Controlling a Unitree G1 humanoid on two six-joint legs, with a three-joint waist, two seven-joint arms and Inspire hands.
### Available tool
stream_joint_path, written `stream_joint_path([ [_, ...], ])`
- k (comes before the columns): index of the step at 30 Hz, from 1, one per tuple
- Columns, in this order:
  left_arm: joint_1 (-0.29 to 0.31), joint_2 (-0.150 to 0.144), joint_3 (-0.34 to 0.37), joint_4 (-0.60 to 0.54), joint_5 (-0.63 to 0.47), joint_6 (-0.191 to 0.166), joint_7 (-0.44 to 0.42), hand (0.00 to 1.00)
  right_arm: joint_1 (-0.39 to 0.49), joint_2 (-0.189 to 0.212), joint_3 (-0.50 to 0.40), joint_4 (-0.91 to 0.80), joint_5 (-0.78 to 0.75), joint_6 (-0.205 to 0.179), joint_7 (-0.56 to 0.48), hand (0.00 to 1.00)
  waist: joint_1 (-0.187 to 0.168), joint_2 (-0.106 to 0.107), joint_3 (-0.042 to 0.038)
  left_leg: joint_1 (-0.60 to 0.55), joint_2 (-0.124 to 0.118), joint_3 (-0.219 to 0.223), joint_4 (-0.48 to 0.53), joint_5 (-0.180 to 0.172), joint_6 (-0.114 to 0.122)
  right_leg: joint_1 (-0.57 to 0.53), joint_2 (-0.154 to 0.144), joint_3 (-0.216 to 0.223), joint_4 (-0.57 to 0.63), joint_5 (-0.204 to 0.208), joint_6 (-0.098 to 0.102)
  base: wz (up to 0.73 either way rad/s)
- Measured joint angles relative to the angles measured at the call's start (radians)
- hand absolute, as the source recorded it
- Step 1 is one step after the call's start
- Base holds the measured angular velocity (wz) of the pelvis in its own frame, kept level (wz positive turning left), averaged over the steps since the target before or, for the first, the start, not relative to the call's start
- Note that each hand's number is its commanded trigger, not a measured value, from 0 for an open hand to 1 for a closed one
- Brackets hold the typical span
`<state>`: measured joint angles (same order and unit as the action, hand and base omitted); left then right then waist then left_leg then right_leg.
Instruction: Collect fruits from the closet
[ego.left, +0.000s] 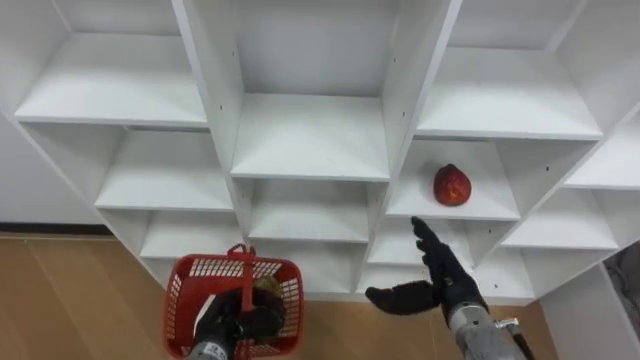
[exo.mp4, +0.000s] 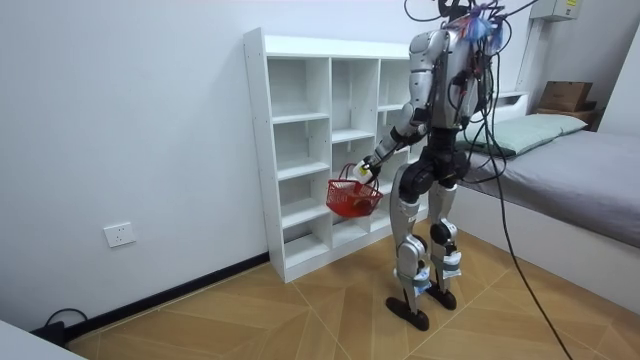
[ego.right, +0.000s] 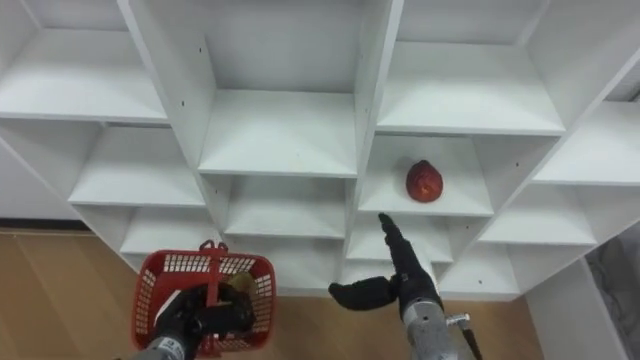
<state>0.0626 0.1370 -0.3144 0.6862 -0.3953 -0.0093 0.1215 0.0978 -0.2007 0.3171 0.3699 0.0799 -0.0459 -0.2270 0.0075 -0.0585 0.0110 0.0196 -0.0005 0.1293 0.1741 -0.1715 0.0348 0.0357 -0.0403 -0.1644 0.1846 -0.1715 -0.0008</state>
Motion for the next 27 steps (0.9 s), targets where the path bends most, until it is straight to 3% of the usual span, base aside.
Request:
stream_joint_path([
  [7,0.032,0.009,0.046,-0.001,0.009,0.0,-0.015,1.0,0.0,-0.008,-0.092,-0.02,-0.008,-0.001,-0.08,0.0,0.0,-0.003,0.0007,0.006,0.0,-0.001,-0.002,-0.001,0.0,0.003,-0.002,-0.01,0.003,0.0,0.0,0.0],
  [14,0.04,0.021,0.118,-0.002,0.009,0.002,-0.025,1.0,0.002,-0.057,-0.186,-0.13,0.011,-0.001,-0.104,0.0,-0.006,-0.026,0.0039,0.012,0.001,-0.013,0.01,-0.004,-0.003,0.02,-0.009,-0.043,0.004,0.0,0.0,0.04],
  [18,0.044,0.031,0.114,-0.003,0.012,0.007,-0.027,1.0,0.001,-0.081,-0.187,-0.141,0.025,0.005,-0.122,0.0,-0.003,-0.046,0.0015,0.017,0.0,-0.026,0.015,-0.005,-0.003,0.033,-0.008,-0.059,0.002,0.0,0.0,0.09],
  [27,0.068,0.033,0.117,-0.003,0.079,0.034,-0.053,1.0,-0.001,-0.081,-0.187,-0.137,0.037,0.018,-0.159,0.0,0.001,-0.05,0.001,0.017,-0.011,-0.066,0.03,-0.006,-0.001,0.057,-0.011,-0.085,-0.001,-0.006,0.003,0.11],
])
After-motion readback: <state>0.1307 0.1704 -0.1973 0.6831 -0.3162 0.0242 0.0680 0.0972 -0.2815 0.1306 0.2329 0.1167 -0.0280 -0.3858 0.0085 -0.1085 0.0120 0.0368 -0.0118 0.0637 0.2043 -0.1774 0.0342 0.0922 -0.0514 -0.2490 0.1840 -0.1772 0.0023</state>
